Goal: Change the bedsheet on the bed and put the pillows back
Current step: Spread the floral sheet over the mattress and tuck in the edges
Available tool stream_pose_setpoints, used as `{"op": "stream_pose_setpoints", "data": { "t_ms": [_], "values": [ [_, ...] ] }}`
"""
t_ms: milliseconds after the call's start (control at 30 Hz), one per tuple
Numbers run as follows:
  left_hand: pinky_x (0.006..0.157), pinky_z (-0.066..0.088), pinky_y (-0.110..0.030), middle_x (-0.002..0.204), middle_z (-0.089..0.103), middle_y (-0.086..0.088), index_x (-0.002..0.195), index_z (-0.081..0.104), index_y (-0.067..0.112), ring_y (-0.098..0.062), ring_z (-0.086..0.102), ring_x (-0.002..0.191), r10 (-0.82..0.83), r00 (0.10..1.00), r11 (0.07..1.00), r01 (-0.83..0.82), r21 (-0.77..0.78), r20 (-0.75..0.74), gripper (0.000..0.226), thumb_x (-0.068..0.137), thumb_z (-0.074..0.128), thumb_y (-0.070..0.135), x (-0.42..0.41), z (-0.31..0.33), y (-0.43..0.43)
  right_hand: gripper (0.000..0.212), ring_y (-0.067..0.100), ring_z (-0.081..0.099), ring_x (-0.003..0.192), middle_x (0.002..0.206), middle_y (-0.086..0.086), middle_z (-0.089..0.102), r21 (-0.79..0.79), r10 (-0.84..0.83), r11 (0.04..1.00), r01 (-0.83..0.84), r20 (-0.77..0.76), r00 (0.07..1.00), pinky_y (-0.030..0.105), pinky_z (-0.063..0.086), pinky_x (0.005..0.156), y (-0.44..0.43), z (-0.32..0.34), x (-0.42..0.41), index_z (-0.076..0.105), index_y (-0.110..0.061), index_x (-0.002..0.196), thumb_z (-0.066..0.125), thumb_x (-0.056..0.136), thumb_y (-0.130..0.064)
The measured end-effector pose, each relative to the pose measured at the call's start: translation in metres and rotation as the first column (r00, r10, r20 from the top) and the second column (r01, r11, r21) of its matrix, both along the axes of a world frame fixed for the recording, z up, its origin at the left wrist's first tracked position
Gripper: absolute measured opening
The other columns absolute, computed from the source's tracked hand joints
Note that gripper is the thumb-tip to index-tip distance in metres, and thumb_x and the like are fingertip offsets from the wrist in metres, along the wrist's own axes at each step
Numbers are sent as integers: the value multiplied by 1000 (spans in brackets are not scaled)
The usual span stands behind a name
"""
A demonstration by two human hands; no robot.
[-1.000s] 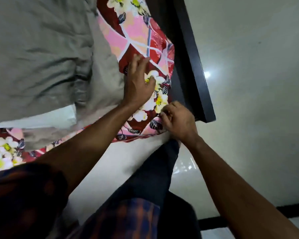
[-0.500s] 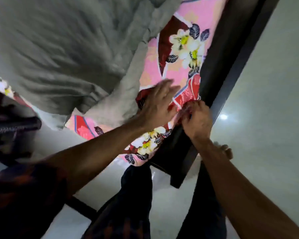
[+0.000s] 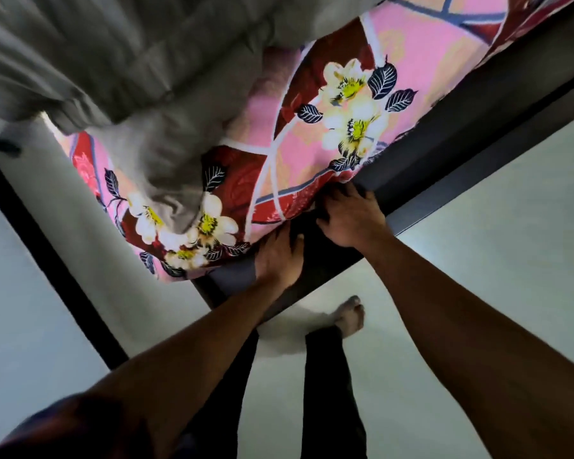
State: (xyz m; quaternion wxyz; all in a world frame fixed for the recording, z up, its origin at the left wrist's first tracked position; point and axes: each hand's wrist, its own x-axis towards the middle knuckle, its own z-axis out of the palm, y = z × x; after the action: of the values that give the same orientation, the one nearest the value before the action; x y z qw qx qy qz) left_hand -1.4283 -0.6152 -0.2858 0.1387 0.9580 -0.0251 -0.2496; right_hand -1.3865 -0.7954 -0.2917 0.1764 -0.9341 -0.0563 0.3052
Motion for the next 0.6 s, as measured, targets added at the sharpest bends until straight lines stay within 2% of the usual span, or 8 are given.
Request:
{"op": "stream_pose_setpoints", "data": {
  "t_ms": [67,167,233,333,400,500,567,600],
  "values": [
    [106,44,-47,142,53,-19,141,52,17,-38,53,128,62,998,995,-60,80,-27,47,100,48,40,8,-9,-16,67,27,25,147,158,-1,35,14,15,1000,-15,-7,1000,54,26,116,-4,-9,8,33,-26,152,48,93,-53],
    [117,26,-50,159,29,-15,153,33,27,-38,31,143,183,971,974,-158,161,-153,58,101,39,51,5,-17,-30,66,28,28,145,155,0,40,-18,42,999,-41,25,999,55,27,115,-3,-16,5,36,-26,150,47,92,-55],
    [117,28,-49,157,36,-13,151,38,25,-37,34,142,203,969,979,-196,62,-140,60,98,37,54,2,-16,-31,66,29,26,146,156,1,38,-41,47,998,-46,33,998,55,25,116,-4,-18,5,35,-25,150,46,93,-55],
    [108,42,-46,149,49,-6,146,44,23,-29,46,135,194,977,975,-202,-97,-90,63,94,32,57,-8,-2,-10,66,31,24,147,157,3,36,-47,76,996,-76,12,997,57,24,116,-4,-18,6,34,-25,150,47,92,-54],
    [105,45,-47,148,49,-3,146,42,27,-28,47,132,166,985,985,-168,-46,-36,61,95,32,59,-26,15,13,66,32,24,147,158,4,35,-43,83,996,-83,-6,997,58,24,116,-3,-17,6,35,-25,149,49,91,-53],
    [110,37,-47,151,43,-5,151,35,27,-31,41,134,120,993,990,-119,70,-11,63,97,31,58,-44,24,54,59,32,32,143,153,5,41,-31,54,998,-54,5,999,55,30,113,-3,-11,6,42,-24,145,52,93,-49],
    [112,35,-48,153,42,-7,153,30,27,-33,41,136,57,995,996,-50,79,-88,68,96,25,62,-38,15,73,45,32,44,132,140,7,53,-8,-17,1000,18,93,996,50,39,104,3,-3,0,54,-19,133,55,93,-40],
    [113,35,-48,152,44,-8,153,32,26,-33,43,135,89,986,995,-81,64,-143,72,93,20,65,-29,9,77,37,32,50,125,132,7,58,13,-62,998,61,164,985,47,43,98,6,0,-5,59,-17,125,55,94,-37]
  ]
}}
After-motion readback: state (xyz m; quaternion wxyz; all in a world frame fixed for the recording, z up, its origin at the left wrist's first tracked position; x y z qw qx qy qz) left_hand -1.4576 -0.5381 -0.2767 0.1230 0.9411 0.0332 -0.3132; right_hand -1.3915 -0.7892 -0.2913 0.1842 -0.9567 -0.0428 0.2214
